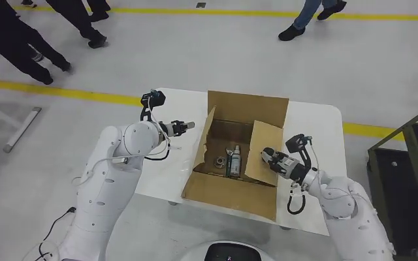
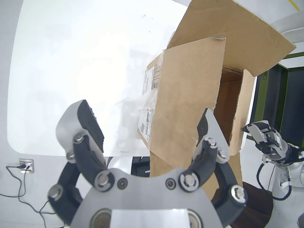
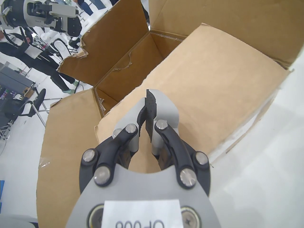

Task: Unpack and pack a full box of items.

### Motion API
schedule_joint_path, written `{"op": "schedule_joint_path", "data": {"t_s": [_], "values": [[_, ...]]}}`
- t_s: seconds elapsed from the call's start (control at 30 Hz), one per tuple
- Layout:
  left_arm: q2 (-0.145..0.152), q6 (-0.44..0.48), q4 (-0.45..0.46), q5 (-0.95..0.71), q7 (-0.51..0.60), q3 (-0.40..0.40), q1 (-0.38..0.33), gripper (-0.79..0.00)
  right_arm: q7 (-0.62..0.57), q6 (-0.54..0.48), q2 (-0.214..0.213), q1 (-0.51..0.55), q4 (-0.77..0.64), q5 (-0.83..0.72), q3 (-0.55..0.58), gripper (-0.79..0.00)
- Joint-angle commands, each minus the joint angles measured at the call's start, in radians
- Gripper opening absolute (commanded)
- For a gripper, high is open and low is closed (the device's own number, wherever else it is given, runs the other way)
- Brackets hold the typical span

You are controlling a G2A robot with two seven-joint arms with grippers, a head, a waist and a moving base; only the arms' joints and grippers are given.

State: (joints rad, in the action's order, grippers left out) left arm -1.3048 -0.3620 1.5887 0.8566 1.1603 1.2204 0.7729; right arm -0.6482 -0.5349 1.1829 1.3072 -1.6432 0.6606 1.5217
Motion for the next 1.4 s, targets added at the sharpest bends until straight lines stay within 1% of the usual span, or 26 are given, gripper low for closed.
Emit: {"op": "schedule_joint_path", "data": {"t_s": [0.0,0.03,0.07,0.1,0.23,0.37,0.43,0.5,0.83,0.87,0.93,1.03,1.1,1.2,1.37], "values": [[0.000,0.000,0.000,0.000,0.000,0.000,0.000,-0.185,-0.004,0.020,-0.001,-0.005,-0.004,0.003,-0.007,-0.785],[0.000,0.021,-0.002,-0.004,-0.014,-0.006,0.013,-0.643,-0.006,0.028,-0.001,-0.004,-0.002,0.000,-0.010,-0.785],[0.001,0.056,-0.002,-0.001,-0.022,-0.014,0.021,-0.763,-0.008,0.033,-0.002,-0.005,-0.004,0.000,-0.012,-0.785],[0.003,0.087,-0.004,0.006,-0.028,-0.021,0.028,-0.785,-0.009,0.035,-0.003,-0.005,-0.005,-0.001,-0.014,-0.785],[0.005,0.204,-0.024,-0.006,-0.024,-0.049,0.044,-0.785,-0.007,0.042,-0.007,0.001,-0.016,-0.012,-0.007,-0.785],[0.009,0.372,-0.036,-0.001,-0.057,-0.085,0.064,-0.785,0.006,0.039,-0.012,0.014,-0.034,-0.028,0.005,-0.785],[0.014,0.432,-0.036,0.048,-0.087,-0.097,0.071,-0.785,0.010,0.037,-0.015,0.020,-0.039,-0.033,0.010,-0.785],[0.020,0.483,-0.032,0.135,-0.112,-0.117,0.082,-0.785,0.013,0.034,-0.017,0.023,-0.043,-0.036,0.014,-0.785],[0.020,0.483,-0.032,0.135,-0.112,-0.117,0.082,-0.785,0.008,0.035,-0.025,0.023,-0.030,-0.048,-0.005,-0.785],[0.020,0.490,-0.025,0.132,-0.140,-0.117,0.091,-0.785,0.008,0.036,-0.025,0.023,-0.027,-0.050,-0.008,-0.785],[0.022,0.535,-0.007,0.150,-0.177,-0.123,0.097,-0.785,0.004,0.039,-0.027,0.022,-0.023,-0.051,-0.012,-0.785],[0.023,0.611,0.027,0.199,-0.228,-0.153,0.098,-0.785,-0.007,0.056,-0.030,0.022,-0.011,-0.043,-0.013,-0.785],[0.023,0.650,0.034,0.241,-0.257,-0.176,0.094,-0.785,-0.011,0.072,-0.031,0.021,-0.007,-0.040,-0.015,-0.785],[0.019,0.683,0.018,0.254,-0.301,-0.207,0.084,-0.785,-0.013,0.099,-0.033,0.019,-0.004,-0.037,-0.018,-0.785],[0.008,0.715,-0.045,0.276,-0.342,-0.260,0.052,-0.785,-0.012,0.137,-0.035,0.015,-0.007,-0.027,-0.030,-0.785]]}}
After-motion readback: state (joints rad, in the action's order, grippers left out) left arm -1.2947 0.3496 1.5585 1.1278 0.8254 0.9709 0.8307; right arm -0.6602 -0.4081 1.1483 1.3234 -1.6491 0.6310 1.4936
